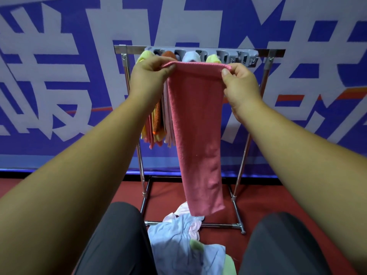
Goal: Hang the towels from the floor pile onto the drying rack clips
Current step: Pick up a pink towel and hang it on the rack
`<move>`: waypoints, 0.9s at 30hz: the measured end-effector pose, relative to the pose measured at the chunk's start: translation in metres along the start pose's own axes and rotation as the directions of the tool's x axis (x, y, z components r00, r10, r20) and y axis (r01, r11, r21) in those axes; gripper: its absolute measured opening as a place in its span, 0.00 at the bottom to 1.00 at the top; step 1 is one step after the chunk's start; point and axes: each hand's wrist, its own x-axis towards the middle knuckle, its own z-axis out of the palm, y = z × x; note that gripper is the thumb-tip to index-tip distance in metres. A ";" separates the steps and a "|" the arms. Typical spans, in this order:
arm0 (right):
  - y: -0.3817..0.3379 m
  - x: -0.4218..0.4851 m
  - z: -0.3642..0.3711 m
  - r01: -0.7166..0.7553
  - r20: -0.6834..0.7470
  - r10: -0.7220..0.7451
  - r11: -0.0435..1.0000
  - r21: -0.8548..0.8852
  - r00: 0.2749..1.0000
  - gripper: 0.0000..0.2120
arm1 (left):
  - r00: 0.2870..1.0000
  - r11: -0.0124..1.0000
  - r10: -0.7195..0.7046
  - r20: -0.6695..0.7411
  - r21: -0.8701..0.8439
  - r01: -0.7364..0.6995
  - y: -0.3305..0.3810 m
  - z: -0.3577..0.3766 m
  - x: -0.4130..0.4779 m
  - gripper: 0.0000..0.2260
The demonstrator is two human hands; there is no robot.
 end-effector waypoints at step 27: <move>0.024 -0.016 0.014 -0.263 0.085 0.257 0.962 0.077 0.963 0.04 | 0.909 0.900 -0.401 -0.114 0.137 0.414 -0.034 -0.003 -0.020 0.05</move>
